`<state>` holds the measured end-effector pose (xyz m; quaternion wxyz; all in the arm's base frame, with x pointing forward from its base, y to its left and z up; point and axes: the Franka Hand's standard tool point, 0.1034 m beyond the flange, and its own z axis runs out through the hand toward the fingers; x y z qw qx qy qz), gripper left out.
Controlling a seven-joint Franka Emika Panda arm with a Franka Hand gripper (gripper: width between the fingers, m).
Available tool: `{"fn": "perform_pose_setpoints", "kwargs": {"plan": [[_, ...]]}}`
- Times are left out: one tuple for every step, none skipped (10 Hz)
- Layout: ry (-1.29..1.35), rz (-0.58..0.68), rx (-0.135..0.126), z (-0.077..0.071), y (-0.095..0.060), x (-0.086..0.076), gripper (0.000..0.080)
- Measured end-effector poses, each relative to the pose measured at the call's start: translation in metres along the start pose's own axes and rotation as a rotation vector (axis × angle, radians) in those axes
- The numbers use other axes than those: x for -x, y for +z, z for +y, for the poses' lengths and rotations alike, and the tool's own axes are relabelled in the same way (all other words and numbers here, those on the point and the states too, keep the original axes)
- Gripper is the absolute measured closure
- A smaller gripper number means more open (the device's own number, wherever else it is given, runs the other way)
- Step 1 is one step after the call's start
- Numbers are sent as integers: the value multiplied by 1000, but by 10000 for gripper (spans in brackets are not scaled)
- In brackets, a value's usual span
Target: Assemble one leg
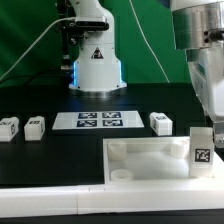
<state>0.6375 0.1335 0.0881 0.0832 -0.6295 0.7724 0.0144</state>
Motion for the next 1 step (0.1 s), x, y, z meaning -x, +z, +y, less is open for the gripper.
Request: {"fn": "perform_pose_setpoints", "kwargs": {"plan": [[0, 0, 0, 0, 0, 0, 150]]}}
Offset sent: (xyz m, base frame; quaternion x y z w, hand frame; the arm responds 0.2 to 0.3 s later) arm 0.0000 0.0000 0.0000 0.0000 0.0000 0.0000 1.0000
